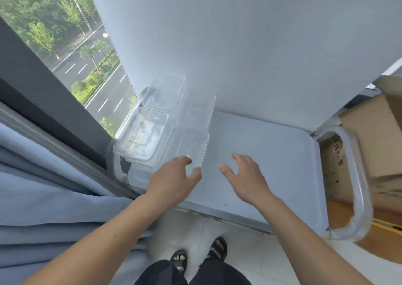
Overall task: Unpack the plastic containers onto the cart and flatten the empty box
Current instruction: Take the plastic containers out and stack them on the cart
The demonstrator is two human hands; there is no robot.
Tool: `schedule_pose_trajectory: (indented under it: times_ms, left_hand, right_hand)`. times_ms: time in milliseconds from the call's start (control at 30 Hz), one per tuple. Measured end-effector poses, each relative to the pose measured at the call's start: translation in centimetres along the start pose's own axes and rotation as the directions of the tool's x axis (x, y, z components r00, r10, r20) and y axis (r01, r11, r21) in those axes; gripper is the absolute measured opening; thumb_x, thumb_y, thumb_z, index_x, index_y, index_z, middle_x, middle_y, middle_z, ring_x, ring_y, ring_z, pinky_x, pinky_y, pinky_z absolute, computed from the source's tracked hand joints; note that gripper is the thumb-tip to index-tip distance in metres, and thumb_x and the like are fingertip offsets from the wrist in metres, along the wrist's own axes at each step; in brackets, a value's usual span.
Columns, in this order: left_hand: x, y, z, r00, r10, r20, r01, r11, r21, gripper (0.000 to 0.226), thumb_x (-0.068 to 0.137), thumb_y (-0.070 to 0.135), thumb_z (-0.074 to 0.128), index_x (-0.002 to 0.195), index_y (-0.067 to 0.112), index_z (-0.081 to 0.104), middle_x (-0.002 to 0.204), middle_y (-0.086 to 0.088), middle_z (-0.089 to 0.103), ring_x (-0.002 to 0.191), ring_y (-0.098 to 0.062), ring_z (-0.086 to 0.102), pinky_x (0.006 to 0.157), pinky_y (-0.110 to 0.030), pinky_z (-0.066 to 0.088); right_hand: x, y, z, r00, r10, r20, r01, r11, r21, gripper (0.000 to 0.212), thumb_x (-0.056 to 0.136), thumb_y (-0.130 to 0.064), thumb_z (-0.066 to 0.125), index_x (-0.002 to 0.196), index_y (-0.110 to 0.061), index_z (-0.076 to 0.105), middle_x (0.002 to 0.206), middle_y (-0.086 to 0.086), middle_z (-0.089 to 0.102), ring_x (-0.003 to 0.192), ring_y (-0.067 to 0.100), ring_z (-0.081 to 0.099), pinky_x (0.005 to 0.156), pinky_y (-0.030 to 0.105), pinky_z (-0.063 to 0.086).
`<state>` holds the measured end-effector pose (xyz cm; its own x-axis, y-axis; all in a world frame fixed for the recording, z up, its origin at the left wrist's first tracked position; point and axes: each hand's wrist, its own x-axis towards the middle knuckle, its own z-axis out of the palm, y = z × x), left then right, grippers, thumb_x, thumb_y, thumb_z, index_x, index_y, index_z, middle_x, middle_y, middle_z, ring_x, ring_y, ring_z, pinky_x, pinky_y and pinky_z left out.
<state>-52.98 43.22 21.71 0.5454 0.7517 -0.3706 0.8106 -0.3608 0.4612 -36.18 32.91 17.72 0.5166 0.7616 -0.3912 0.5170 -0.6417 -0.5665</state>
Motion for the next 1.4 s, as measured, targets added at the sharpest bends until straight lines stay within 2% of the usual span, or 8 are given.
schedule_pose_trajectory:
  times_ms: [200, 400, 533, 633, 1033, 1133, 1267, 1400]
  left_hand:
    - [-0.9, 3.7, -0.4, 0.924, 0.382, 0.019, -0.380, 0.912, 0.153, 0.052, 0.099, 0.047, 0.046, 0.143, 0.019, 0.047, 0.149, 0.006, 0.046, 0.137, -0.017, 0.039, 0.108, -0.030, 0.034]
    - [-3.7, 5.4, 1.1, 0.787, 0.598, 0.153, -0.617, 0.770, 0.160, 0.073, 0.088, 0.062, 0.029, 0.144, 0.019, 0.049, 0.152, 0.004, 0.045, 0.141, -0.017, 0.036, 0.113, -0.031, 0.030]
    - [-5.4, 7.0, 3.0, 0.690, 0.695, 0.204, -0.724, 0.667, 0.175, 0.081, 0.082, 0.064, 0.019, 0.140, 0.020, 0.053, 0.149, 0.004, 0.048, 0.141, -0.020, 0.039, 0.114, -0.038, 0.032]
    - [-6.8, 9.0, 4.2, 0.624, 0.744, 0.237, -0.781, 0.605, 0.156, 0.075, 0.085, 0.063, 0.024, 0.139, 0.021, 0.055, 0.149, 0.005, 0.048, 0.142, -0.020, 0.039, 0.115, -0.040, 0.033]
    - [-12.9, 25.7, 13.1, 0.474, 0.834, 0.282, -0.880, 0.456, 0.130, 0.077, 0.083, 0.066, 0.020, 0.142, 0.027, 0.050, 0.150, 0.012, 0.045, 0.139, -0.009, 0.035, 0.108, -0.020, 0.022]
    - [-14.6, 30.1, 15.2, 0.462, 0.843, 0.276, -0.887, 0.445, 0.125, 0.078, 0.082, 0.067, 0.020, 0.142, 0.027, 0.051, 0.148, 0.011, 0.046, 0.137, -0.010, 0.037, 0.109, -0.022, 0.026]
    - [-15.3, 34.6, 16.8, 0.478, 0.842, 0.248, -0.878, 0.462, 0.123, 0.081, 0.079, 0.068, 0.020, 0.142, 0.026, 0.050, 0.147, 0.011, 0.047, 0.135, -0.010, 0.036, 0.103, -0.019, 0.025]
    - [-14.1, 37.6, 18.0, 0.499, 0.828, 0.257, -0.866, 0.486, 0.115, 0.071, 0.085, 0.064, 0.028, 0.142, 0.028, 0.049, 0.149, 0.011, 0.045, 0.137, -0.012, 0.037, 0.107, -0.024, 0.029]
  right_hand:
    - [-7.7, 0.5, -2.8, 0.985, 0.005, -0.170, -0.009, 1.000, -0.023, 0.068, 0.099, -0.055, 0.043, 0.156, -0.021, 0.028, 0.162, -0.006, 0.025, 0.148, 0.012, 0.017, 0.118, 0.028, 0.017]
    - [-16.2, 1.5, -2.5, 0.954, 0.119, -0.277, -0.123, 0.992, 0.000, 0.068, 0.098, -0.060, 0.038, 0.157, -0.029, 0.023, 0.164, -0.014, 0.018, 0.149, 0.004, 0.012, 0.120, 0.026, 0.013]
    - [-20.9, 3.0, -2.7, 0.913, 0.174, -0.370, -0.181, 0.983, 0.014, 0.070, 0.095, -0.067, 0.033, 0.155, -0.031, 0.028, 0.161, -0.021, 0.021, 0.145, -0.009, 0.007, 0.115, 0.013, 0.003]
    - [-23.8, 4.2, -3.4, 0.886, 0.176, -0.429, -0.191, 0.982, 0.010, 0.083, 0.085, -0.079, 0.018, 0.155, -0.035, 0.026, 0.152, -0.032, 0.018, 0.136, -0.021, -0.004, 0.109, 0.005, -0.004]
    - [-30.9, 17.8, -10.5, 0.827, 0.248, -0.505, -0.246, 0.967, 0.072, 0.087, 0.082, -0.077, 0.013, 0.157, -0.033, 0.020, 0.164, -0.021, 0.010, 0.149, -0.004, -0.003, 0.112, 0.012, -0.005]
    - [-32.6, 21.6, -13.5, 0.802, 0.248, -0.544, -0.229, 0.968, 0.102, 0.079, 0.087, -0.071, 0.023, 0.156, -0.032, 0.025, 0.162, -0.020, 0.014, 0.148, -0.003, 0.005, 0.114, 0.014, 0.004]
    - [-33.3, 25.4, -17.1, 0.763, 0.269, -0.587, -0.204, 0.963, 0.177, 0.057, 0.100, -0.044, 0.047, 0.153, -0.027, 0.036, 0.158, -0.017, 0.029, 0.145, -0.002, 0.022, 0.115, 0.015, 0.018]
    - [-31.8, 27.9, -19.8, 0.764, 0.248, -0.596, -0.179, 0.968, 0.174, 0.054, 0.100, -0.033, 0.054, 0.151, -0.026, 0.040, 0.157, -0.017, 0.033, 0.143, -0.001, 0.027, 0.116, 0.019, 0.024]
